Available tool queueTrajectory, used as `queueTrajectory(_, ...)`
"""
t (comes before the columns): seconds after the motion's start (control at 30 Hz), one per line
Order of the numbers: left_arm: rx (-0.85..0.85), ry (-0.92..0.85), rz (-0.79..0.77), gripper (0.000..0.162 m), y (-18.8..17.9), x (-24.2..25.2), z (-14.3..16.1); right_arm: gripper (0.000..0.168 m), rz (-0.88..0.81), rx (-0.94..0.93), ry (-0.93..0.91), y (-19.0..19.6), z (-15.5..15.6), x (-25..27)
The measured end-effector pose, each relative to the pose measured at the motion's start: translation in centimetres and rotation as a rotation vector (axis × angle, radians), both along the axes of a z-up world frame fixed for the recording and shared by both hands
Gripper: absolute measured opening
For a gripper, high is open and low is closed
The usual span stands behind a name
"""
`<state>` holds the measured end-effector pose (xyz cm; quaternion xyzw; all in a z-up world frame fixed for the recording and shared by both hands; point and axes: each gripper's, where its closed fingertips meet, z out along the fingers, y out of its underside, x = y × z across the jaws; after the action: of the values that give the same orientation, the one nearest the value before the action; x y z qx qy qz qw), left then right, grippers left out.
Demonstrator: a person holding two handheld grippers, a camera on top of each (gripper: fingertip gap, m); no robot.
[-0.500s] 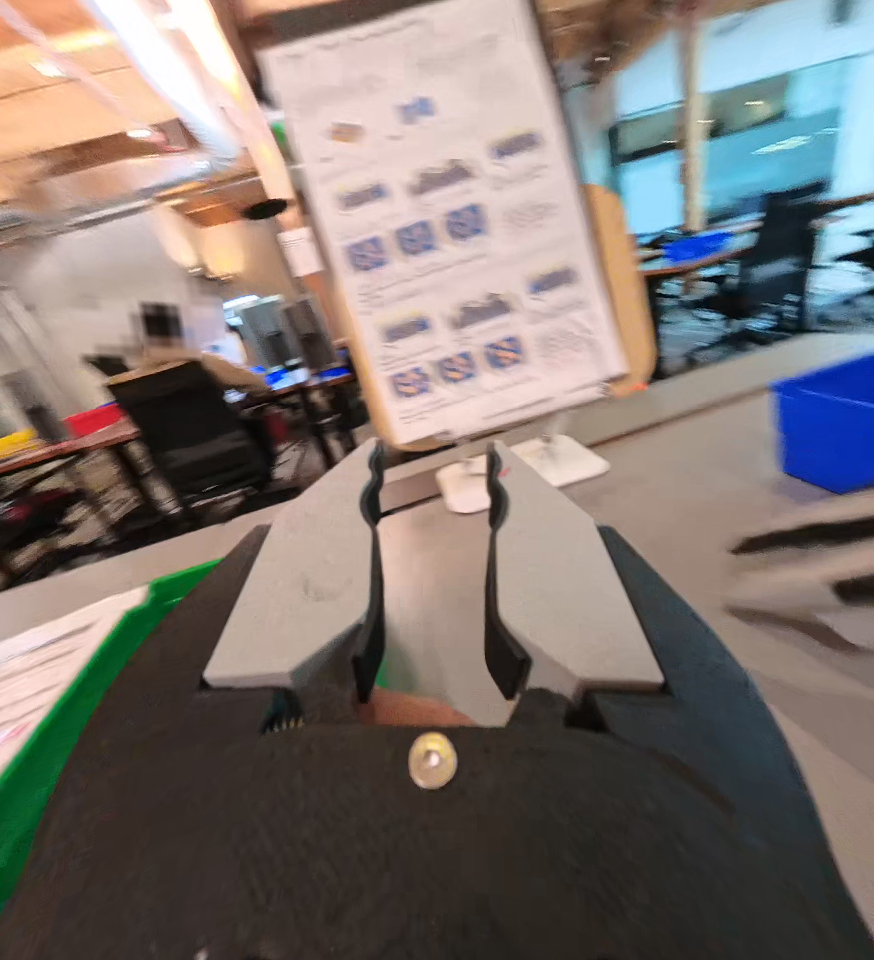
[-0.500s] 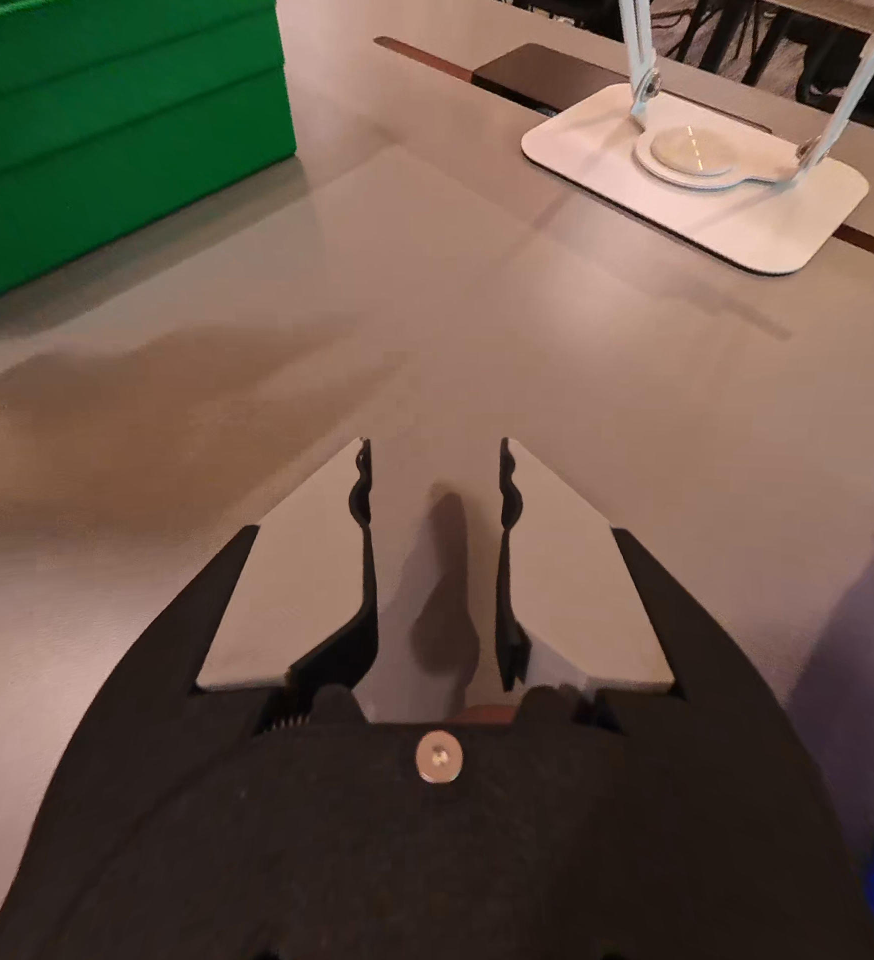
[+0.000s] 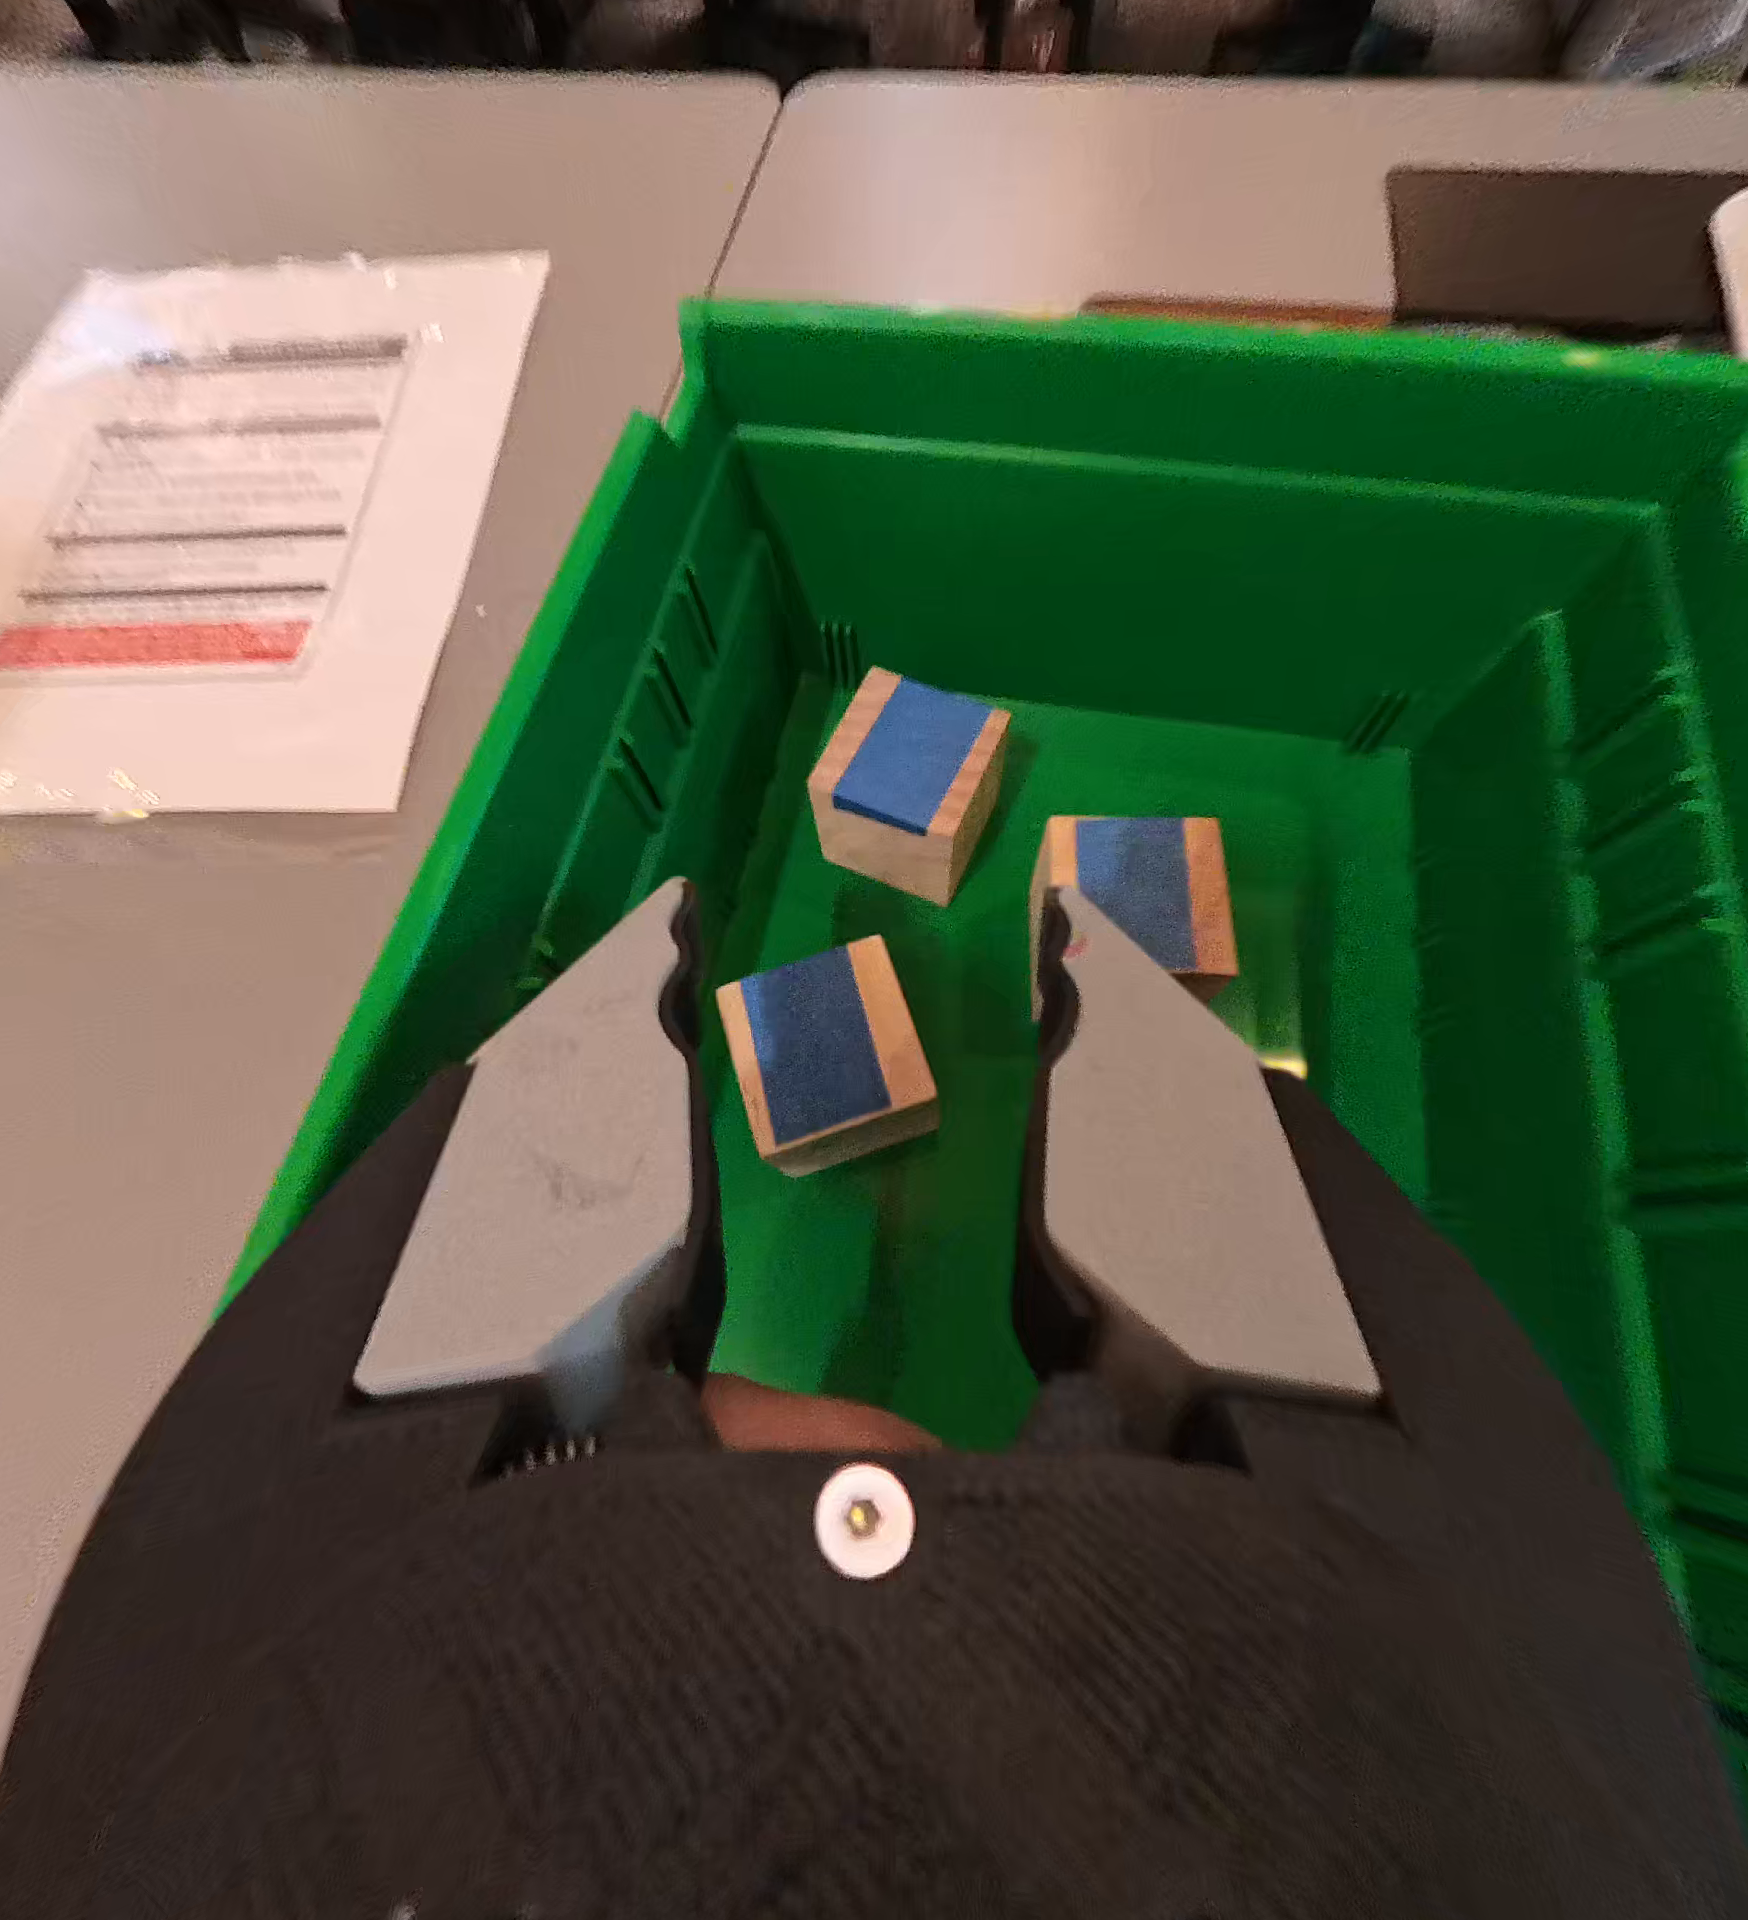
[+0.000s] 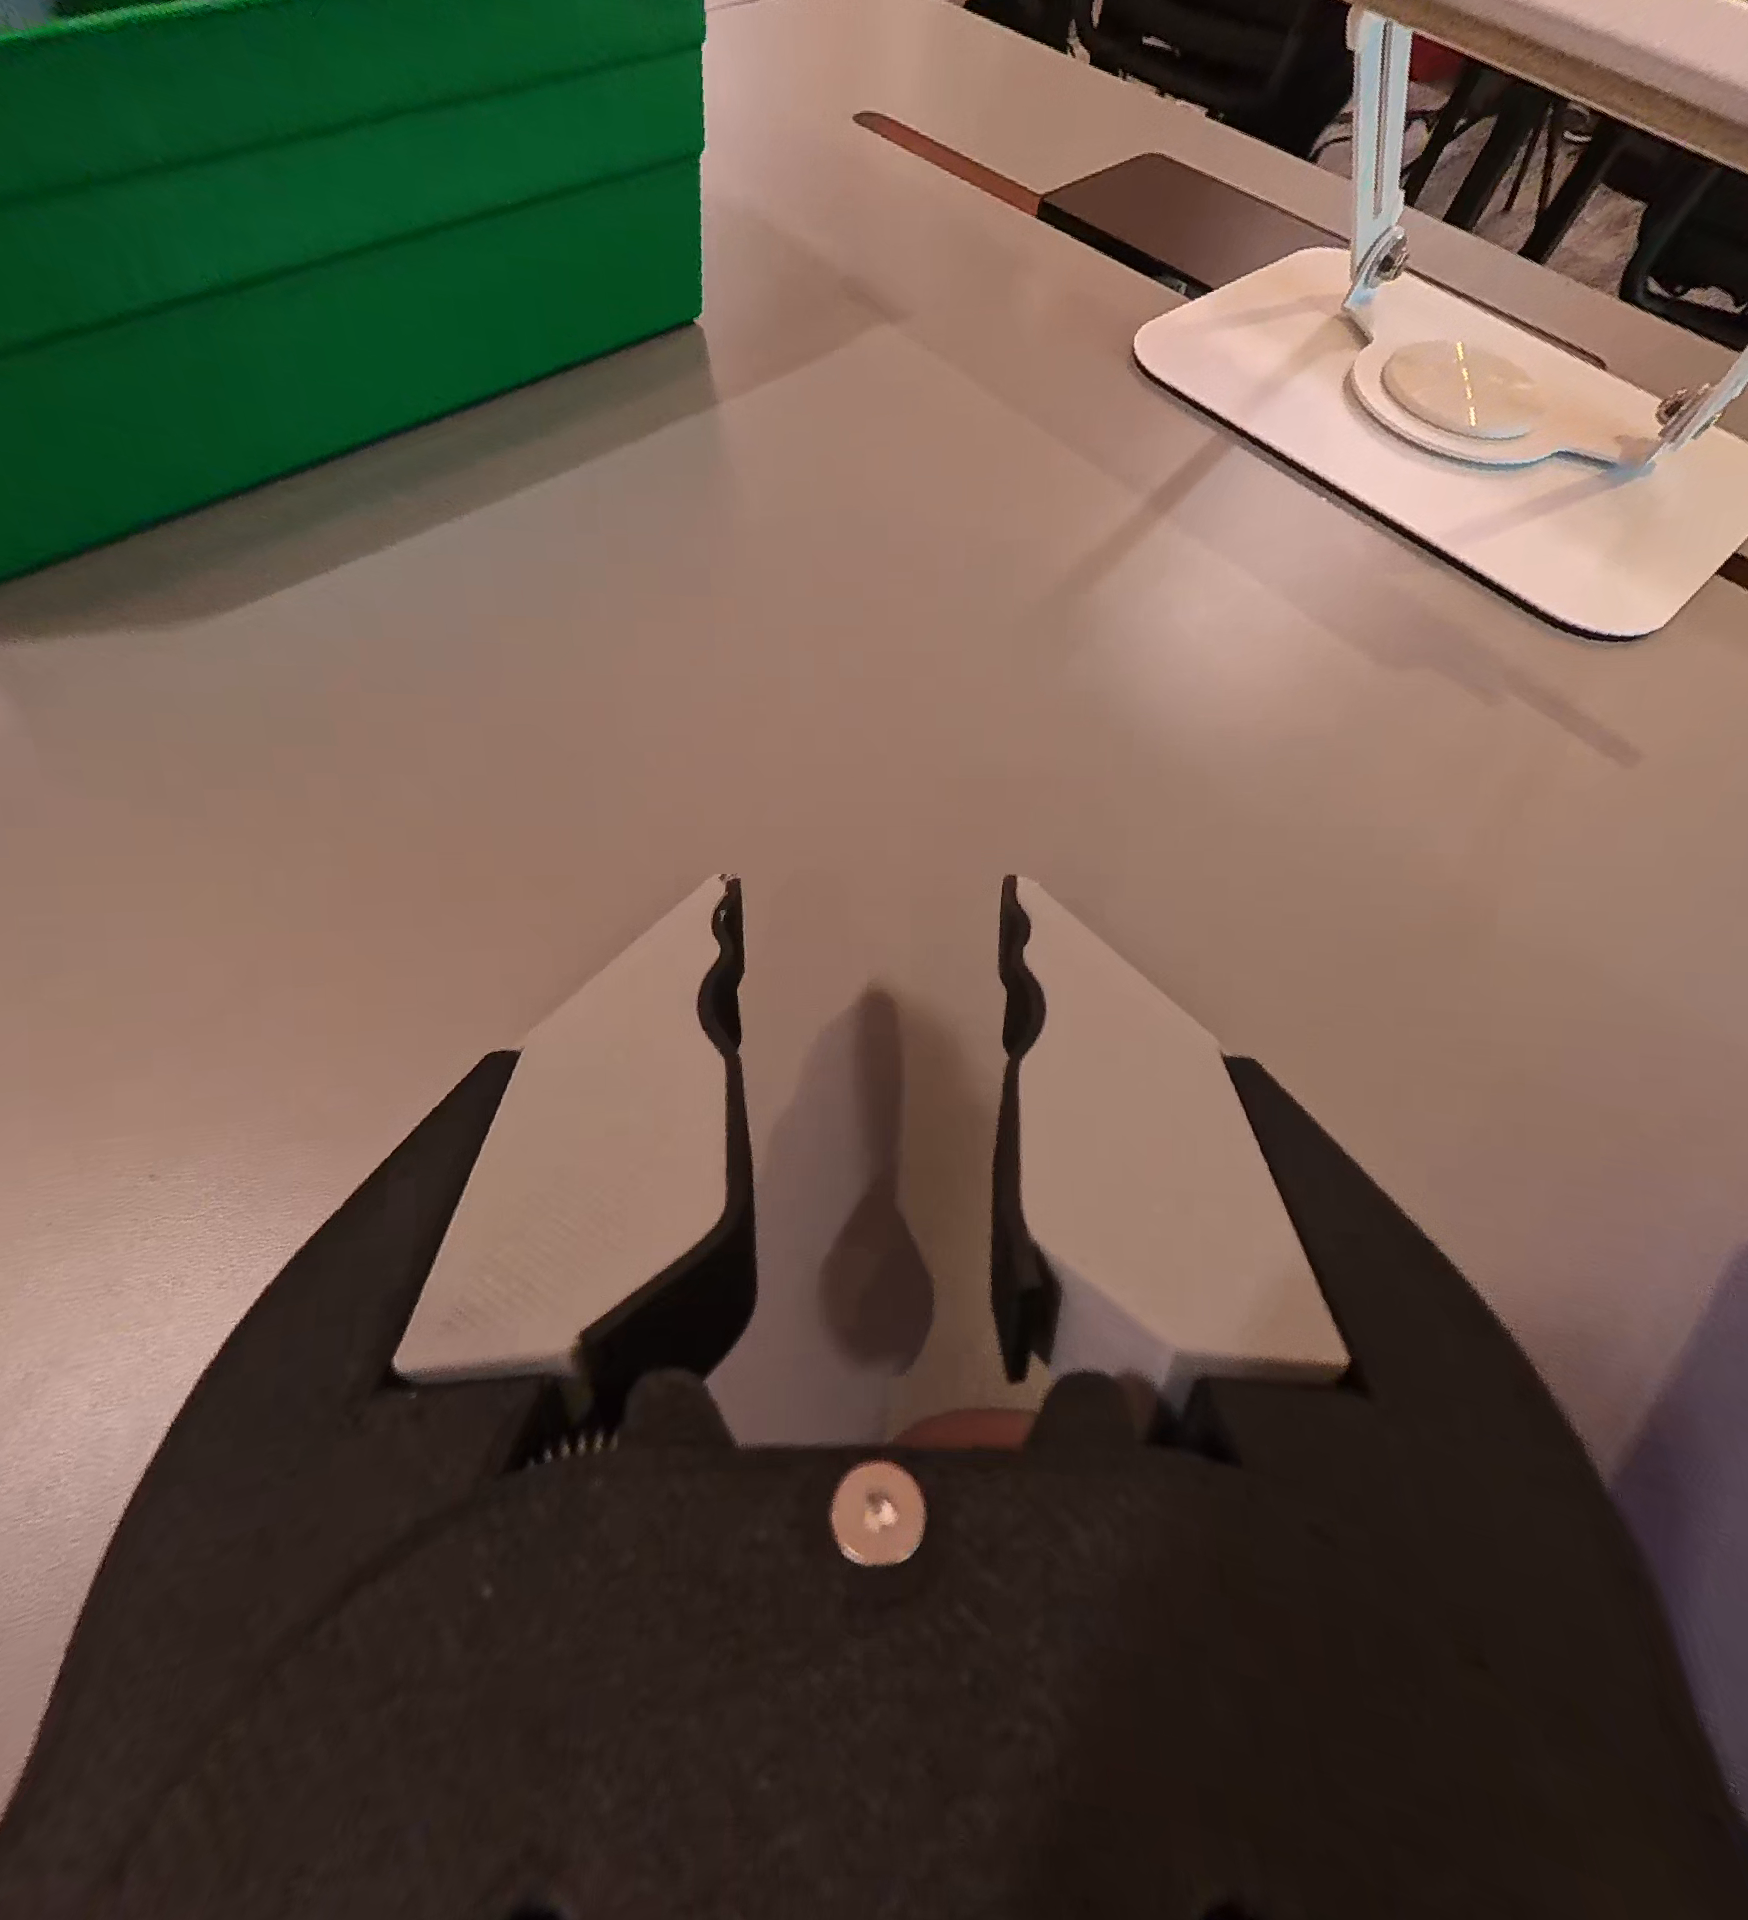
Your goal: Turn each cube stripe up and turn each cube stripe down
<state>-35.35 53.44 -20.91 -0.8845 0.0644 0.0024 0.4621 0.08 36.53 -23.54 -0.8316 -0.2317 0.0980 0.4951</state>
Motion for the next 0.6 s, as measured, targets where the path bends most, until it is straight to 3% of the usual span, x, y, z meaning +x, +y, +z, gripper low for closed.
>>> queueTrajectory(0.13, -0.135, 0.024, 0.036, 0.064, 0.8, -0.9, -4.1, 0.047, 0.010, -0.015, 0.012, -0.1, -0.2, -0.2)
queueTrajectory(0.2, -0.210, 0.029, 0.046, 0.053, 0.7, -1.4, -6.2, 0.046, 0.016, -0.020, 0.016, -0.1, -0.3, -0.3)
queueTrajectory(0.3, -0.216, 0.013, -0.053, 0.051, 0.6, -0.2, -5.7, 0.046, 0.016, -0.022, 0.024, -0.1, -0.2, -0.3)
queueTrajectory(0.37, -0.112, 0.021, -0.087, 0.051, 0.9, 0.6, -3.5, 0.046, 0.018, -0.026, 0.036, -0.1, -0.1, -0.3)
queueTrajectory(0.47, 0.124, 0.046, -0.164, 0.050, -0.2, 2.9, 2.1, 0.046, 0.039, -0.040, 0.075, -0.3, 0.0, -0.6)
queueTrajectory(0.6, 0.396, 0.024, -0.415, 0.050, -5.6, 10.7, 9.6, 0.046, 0.085, -0.045, 0.133, -0.6, 0.6, -1.2)
